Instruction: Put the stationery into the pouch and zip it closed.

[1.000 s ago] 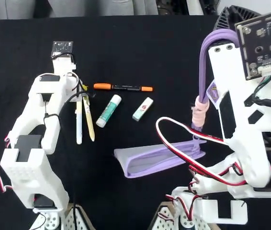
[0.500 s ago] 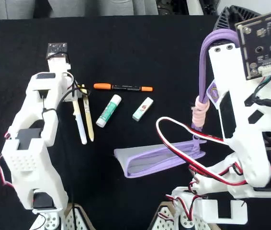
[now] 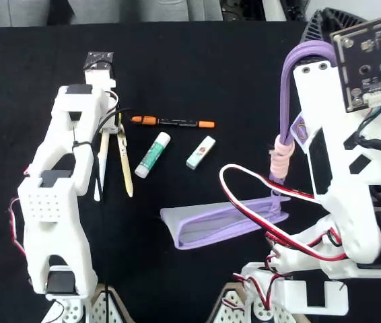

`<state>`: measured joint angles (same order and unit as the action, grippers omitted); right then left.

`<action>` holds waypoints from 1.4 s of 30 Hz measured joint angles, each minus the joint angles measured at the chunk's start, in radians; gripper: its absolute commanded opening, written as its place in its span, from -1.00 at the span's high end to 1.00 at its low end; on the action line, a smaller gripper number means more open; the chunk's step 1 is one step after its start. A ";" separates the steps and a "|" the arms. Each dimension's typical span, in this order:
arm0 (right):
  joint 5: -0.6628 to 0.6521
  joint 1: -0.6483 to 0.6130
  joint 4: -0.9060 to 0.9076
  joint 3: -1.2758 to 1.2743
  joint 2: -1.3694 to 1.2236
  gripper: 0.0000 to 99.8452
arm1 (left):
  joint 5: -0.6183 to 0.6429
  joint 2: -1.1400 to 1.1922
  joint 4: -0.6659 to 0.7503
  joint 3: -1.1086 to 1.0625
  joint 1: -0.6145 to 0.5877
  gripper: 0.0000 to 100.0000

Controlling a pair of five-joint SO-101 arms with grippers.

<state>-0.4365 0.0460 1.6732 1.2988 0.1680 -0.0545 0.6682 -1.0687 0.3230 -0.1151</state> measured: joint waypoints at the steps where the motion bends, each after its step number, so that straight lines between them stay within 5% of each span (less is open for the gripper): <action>1: 0.000 0.000 0.000 0.000 0.000 0.98 | 0.000 0.008 -0.009 0.017 0.000 0.94; 9: 0.000 0.000 0.000 0.000 0.000 0.98 | 0.000 -0.129 -0.157 0.169 0.071 0.94; 19: 0.000 0.000 0.000 0.000 0.000 0.98 | 0.000 -0.703 -0.226 0.227 0.227 0.94; 26: 0.000 0.000 0.000 0.000 0.000 0.98 | -0.011 -1.132 -0.219 0.069 0.470 0.94; 33: 0.000 0.000 0.000 0.000 0.000 0.98 | -0.011 -1.544 0.012 -0.207 0.680 0.94; 42: 0.000 0.000 0.000 0.000 -0.006 0.98 | -0.011 -2.038 0.454 -0.767 0.733 0.94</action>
<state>-0.4365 0.0460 1.6732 1.2988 0.1619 -0.0652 -1.3694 -0.6145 -0.4442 0.6183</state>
